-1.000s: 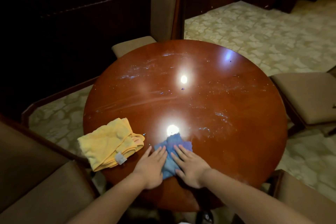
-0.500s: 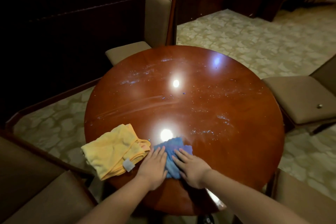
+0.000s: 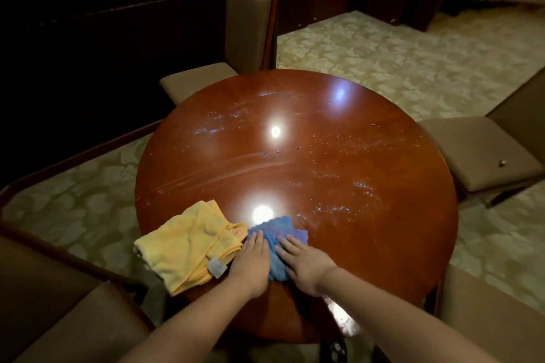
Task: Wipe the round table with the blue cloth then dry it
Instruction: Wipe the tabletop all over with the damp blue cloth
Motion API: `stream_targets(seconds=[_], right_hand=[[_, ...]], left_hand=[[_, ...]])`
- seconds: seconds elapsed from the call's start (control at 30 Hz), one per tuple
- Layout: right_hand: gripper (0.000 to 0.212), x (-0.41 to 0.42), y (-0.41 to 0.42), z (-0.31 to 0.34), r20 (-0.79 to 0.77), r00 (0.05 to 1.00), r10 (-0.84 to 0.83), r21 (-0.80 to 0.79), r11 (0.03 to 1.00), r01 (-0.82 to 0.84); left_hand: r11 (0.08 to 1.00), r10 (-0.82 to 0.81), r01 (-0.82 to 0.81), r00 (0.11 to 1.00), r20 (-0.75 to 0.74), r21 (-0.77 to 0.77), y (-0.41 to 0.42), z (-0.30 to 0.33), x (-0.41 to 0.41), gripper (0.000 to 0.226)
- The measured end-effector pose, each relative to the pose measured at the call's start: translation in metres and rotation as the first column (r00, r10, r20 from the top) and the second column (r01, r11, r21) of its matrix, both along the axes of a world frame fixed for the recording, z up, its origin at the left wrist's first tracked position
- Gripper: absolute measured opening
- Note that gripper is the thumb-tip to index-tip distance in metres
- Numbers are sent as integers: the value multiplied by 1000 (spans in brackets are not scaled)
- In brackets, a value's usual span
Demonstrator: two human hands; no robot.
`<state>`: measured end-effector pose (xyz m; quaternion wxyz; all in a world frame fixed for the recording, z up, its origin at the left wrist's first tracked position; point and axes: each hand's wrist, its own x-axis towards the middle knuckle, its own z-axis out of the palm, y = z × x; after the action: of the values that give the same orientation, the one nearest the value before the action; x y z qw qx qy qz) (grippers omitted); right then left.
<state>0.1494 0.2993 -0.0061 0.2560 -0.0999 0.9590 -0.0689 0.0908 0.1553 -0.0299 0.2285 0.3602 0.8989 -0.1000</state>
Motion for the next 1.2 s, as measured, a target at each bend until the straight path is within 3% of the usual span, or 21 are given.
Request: stream_targets(seconds=[0.23,0.43,0.57,0.73,0.97,1.2], right_hand=[[60,-4,-7,-14,-10,978,-209,-1,978,209],[60,3,-10,2,0,953,-304,13,953,304],[63,20,-13,8,68,947,-315,19,949,314],[60,49,-14,10,99,970,-221,106,972,211],[56,1,25,-2,23,969,-245,232,944,233],[58,36,28,0,-70,981,-179,185,964,189]], left_hand=[[991,-106,104,994,-20,-88,28,-7,-38,77],[967,-253,253,967,-37,-9,39,4,-50,72],[937,-348,348,937,-16,10,36,19,-36,70],[914,-404,404,915,14,-29,30,17,-7,67],[969,-246,242,964,104,45,66,19,-38,84],[950,-313,311,949,37,36,64,15,-26,79]])
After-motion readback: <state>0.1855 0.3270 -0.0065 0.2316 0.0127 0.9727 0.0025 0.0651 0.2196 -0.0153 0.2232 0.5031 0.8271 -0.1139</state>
